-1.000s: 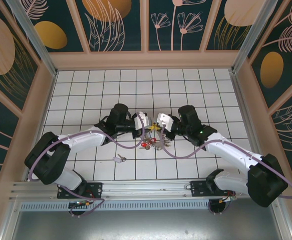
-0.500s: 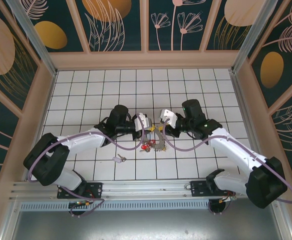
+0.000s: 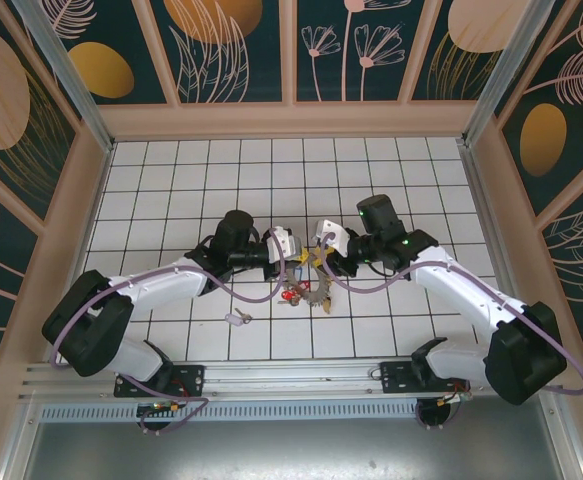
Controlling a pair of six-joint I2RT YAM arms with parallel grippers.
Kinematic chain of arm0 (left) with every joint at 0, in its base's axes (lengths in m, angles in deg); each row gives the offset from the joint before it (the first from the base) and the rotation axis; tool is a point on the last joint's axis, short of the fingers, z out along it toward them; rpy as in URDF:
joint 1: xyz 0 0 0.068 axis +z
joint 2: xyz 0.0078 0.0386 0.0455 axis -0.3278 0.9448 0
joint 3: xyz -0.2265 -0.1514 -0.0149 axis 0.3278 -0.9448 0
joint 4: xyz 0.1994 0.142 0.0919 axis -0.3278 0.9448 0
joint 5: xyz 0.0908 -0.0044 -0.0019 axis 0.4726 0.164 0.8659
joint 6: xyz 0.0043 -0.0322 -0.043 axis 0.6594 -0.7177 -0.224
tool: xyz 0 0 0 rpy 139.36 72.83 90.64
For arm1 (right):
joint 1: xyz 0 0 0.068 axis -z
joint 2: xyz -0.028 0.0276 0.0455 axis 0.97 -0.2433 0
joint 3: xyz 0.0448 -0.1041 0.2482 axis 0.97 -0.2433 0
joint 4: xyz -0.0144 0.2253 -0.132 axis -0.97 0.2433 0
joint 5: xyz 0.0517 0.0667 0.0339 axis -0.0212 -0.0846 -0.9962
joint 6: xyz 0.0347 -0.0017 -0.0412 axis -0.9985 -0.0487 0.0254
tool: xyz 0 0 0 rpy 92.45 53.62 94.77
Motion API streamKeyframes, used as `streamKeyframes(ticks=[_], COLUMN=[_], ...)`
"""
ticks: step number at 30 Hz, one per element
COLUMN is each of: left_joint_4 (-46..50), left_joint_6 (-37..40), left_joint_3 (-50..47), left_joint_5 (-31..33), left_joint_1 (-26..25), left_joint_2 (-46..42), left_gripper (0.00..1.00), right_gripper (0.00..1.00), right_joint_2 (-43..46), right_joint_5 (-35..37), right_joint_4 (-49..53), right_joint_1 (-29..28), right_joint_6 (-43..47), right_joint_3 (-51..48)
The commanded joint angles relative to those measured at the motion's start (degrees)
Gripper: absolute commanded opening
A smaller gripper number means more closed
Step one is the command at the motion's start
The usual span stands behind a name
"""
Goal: Put the keys on the keyring
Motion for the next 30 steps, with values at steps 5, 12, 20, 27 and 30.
streamKeyframes(ticks=[5, 12, 20, 27, 30], left_joint_4=[-2.33, -1.77, -0.18, 7.26, 11.91], left_joint_6=[0.48, -1.32, -5.25, -11.08, -12.73], left_joint_3=[-1.13, 0.01, 0.05, 0.17, -0.34], left_joint_5=[-1.2, -0.04, 6.09, 13.6, 16.85], left_joint_1=[0.11, 0.16, 0.08, 0.1, 0.19], left_joint_2=[-0.9, 0.26, -1.04, -4.94, -7.64], left_gripper=[0.0, 0.0, 0.27, 0.35, 0.36], right_gripper=[0.34, 0.39, 0.37, 0.37, 0.38], right_joint_2=[2.14, 2.57, -2.37, -10.26, -11.46], right_joint_5=[0.51, 11.87, 16.64, 14.66, 13.67], right_joint_4=[0.21, -6.15, -4.69, 0.53, 5.56], right_joint_1=[3.61, 9.54, 18.24, 16.32, 14.47], right_joint_6=[-0.89, -11.64, -25.31, -7.03, 5.53], right_joint_3=[-0.32, -1.16, -2.63, -3.35, -3.22])
